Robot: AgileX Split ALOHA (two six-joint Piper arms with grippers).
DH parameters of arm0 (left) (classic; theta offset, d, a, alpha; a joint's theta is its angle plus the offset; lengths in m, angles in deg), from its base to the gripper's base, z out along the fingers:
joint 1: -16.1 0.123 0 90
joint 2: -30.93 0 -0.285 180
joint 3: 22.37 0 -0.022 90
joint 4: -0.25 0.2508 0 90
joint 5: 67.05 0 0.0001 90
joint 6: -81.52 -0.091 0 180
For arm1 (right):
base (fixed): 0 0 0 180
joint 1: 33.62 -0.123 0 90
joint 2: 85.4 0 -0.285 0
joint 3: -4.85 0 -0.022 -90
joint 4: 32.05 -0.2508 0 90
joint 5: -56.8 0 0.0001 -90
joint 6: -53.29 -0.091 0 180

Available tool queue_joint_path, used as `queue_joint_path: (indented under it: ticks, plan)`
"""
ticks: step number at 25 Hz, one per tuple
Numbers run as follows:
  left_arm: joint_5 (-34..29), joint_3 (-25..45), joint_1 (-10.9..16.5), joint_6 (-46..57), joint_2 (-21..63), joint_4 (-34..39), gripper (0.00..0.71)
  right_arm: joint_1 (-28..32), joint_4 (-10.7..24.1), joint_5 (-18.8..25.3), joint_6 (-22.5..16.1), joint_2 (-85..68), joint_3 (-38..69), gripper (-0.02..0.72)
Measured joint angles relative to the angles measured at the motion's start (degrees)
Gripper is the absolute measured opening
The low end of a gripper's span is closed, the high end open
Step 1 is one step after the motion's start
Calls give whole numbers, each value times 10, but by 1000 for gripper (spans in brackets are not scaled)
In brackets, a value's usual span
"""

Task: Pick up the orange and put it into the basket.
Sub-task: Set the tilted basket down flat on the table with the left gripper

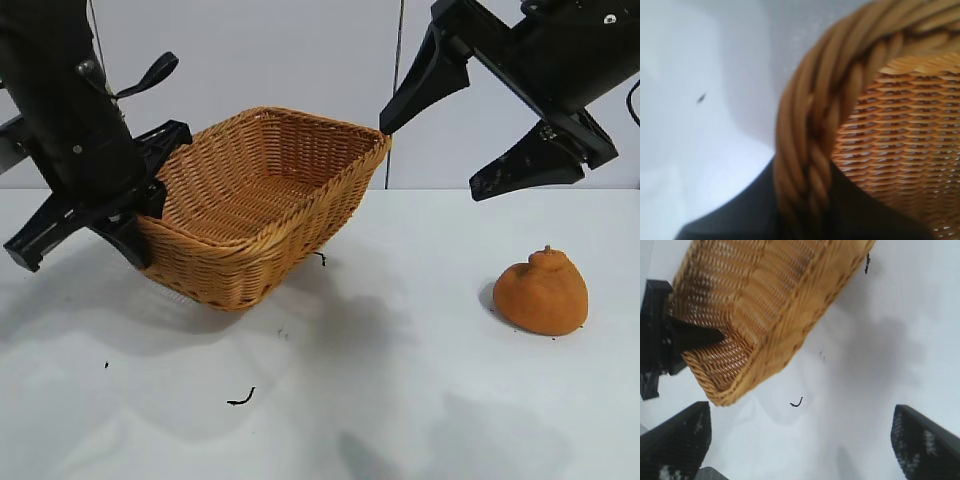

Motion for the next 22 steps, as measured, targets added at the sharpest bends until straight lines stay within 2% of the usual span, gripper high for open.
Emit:
queue_joint_path:
  ticks: [5,9,16,19,22]
  plan:
    - [-30,-6,65,-226,0,-78,95,0,0,0,0,0,0,696]
    - [-77,-36,101,-385,-15,-135,95,0,0,0,0,0,0,696]
    - [-189,-148,104,-591,-81,-160,95,0,0,5,0,0,0,696]
    - [-220,-179,104,-642,-99,-160,95,0,1,5,0,0,0,696]
    - [-225,-184,104,-666,-106,-160,95,0,2,5,0,0,0,696]
